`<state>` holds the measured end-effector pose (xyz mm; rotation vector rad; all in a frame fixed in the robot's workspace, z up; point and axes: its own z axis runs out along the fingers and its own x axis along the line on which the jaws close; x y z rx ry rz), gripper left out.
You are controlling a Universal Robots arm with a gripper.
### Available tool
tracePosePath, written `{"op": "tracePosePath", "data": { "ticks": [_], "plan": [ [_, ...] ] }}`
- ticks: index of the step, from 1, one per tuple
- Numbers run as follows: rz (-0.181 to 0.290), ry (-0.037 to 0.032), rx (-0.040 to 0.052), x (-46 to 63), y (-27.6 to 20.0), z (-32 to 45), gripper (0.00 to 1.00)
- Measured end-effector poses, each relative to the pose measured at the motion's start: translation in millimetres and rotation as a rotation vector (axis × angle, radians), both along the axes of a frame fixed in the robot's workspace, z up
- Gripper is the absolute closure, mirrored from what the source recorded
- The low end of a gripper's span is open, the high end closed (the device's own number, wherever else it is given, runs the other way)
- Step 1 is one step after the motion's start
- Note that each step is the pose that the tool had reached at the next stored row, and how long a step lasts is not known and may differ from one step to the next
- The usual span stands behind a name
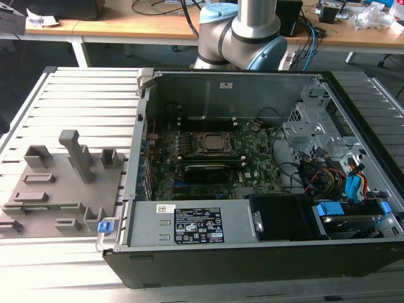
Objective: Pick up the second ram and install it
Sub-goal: 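Pick up the second ram and move it above second insertion slot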
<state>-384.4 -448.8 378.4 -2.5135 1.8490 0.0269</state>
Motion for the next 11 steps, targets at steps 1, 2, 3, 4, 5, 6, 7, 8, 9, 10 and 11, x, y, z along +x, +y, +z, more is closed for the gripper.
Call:
{"op": "tracePosePath", "data": {
  "ticks": [1, 2, 3, 4, 5, 6, 7, 8, 9, 10, 11],
  "plan": [
    [0.001, 0.0001, 0.0000, 0.0, 0.0, 0.0, 0.89],
    [0.001, 0.0001, -0.0001, 0.0, 0.0, 0.0, 0.89],
    [-0.016, 0.0000, -0.0003, 0.1, 0.0, 0.0, 0.89],
    [-0.065, 0.0001, -0.0002, 0.1, 0.0, -0.1, 0.89],
    [-0.100, 0.0000, -0.0003, 0.1, 0.0, -0.1, 0.89],
    [-0.113, 0.0000, -0.0002, 0.1, 0.0, -0.1, 0.89],
    [-0.124, 0.0000, -0.0003, 0.1, 0.0, -0.1, 0.89],
    [-0.143, 0.0001, -0.0005, 0.0, 0.0, -0.1, 0.89],
    [-0.174, 0.0001, -0.0007, 0.0, 0.0, -0.3, 0.89],
    [-0.186, 0.0000, -0.0010, 0.0, 0.0, -0.3, 0.89],
    [-0.198, 0.0001, -0.0013, 0.0, 0.0, -0.3, 0.89]
  ]
}}
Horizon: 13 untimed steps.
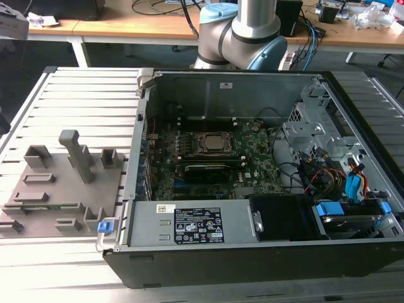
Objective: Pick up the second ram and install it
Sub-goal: 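Pick up the second ram and move it above second insertion slot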
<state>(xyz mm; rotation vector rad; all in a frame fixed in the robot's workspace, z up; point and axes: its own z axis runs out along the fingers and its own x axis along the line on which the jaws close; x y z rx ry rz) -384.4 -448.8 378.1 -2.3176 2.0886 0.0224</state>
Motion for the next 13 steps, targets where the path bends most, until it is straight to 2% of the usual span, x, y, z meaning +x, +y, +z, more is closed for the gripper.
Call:
{"op": "tracePosePath", "data": {
  "ticks": [6, 9, 10, 13],
  "plan": [
    [-0.114, 0.0000, -0.0020, 0.0, 0.0, -0.2, 0.89],
    [-0.147, -0.0001, -0.0020, 0.0, 0.0, -0.2, 0.89],
    [-0.177, -0.0001, -0.0023, 0.0, 0.0, -0.3, 0.89],
    [-0.182, -0.0001, -0.0024, 0.0, 0.0, -0.3, 0.89]
  ]
}}
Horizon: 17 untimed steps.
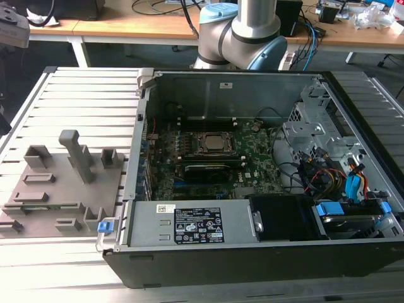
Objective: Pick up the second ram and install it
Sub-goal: 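Pick up the second ram and move it above second insertion slot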
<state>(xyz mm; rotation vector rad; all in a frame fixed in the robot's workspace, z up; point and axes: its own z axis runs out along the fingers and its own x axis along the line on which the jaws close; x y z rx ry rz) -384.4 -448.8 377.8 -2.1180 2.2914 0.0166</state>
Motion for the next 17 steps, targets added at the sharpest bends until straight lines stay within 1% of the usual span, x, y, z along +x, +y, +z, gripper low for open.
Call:
{"op": "tracePosePath", "data": {
  "ticks": [1, 4, 6, 8, 11, 15, 17],
  "plan": [
    [0.000, 0.0000, 0.0000, 0.0, 0.0, 0.0, 0.89],
    [-0.001, 0.0000, 0.0000, 0.0, 0.0, 0.0, 0.70],
    [-0.002, -0.0002, 0.0001, -0.1, -0.2, -0.1, 0.70],
    [-0.002, -0.0001, 0.0001, 0.0, -2.7, -0.4, 0.70],
    [-0.002, 0.0000, 0.0000, 0.0, -3.6, -3.0, 0.70],
    [-0.002, 0.0000, 0.0000, 0.0, -3.9, -10.2, 0.70],
    [-0.002, 0.0001, 0.0000, 0.0, -4.0, -12.5, 0.70]
  ]
}}
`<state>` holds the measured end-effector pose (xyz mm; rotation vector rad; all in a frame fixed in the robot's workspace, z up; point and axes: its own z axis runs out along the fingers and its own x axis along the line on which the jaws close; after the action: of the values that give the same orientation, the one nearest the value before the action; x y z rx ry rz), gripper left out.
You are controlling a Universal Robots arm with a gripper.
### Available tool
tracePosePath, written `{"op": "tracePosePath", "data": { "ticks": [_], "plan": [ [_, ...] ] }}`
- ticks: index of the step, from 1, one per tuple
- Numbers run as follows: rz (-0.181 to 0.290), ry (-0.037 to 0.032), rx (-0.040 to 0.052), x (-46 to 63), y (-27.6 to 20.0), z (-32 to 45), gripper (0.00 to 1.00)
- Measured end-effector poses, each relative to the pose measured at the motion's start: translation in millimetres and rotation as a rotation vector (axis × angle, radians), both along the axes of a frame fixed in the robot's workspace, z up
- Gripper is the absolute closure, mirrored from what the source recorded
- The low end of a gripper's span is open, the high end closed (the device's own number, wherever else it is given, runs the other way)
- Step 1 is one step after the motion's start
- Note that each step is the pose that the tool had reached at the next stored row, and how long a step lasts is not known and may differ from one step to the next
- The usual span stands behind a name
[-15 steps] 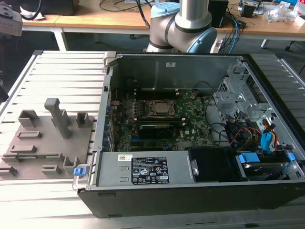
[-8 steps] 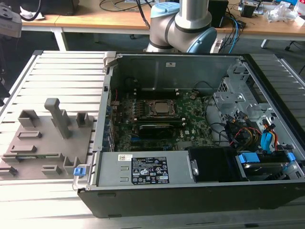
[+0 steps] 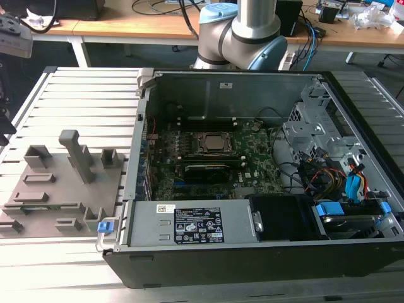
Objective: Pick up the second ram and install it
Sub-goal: 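Pick up the second ram and move it above second insertion slot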
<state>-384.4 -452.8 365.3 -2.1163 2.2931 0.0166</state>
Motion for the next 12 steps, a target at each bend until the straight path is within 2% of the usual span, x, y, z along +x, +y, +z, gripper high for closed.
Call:
{"op": "tracePosePath", "data": {
  "ticks": [12],
  "plan": [
    [0.000, 0.0000, 0.0000, 0.0, -0.2, -10.5, 0.70]
  ]
}}
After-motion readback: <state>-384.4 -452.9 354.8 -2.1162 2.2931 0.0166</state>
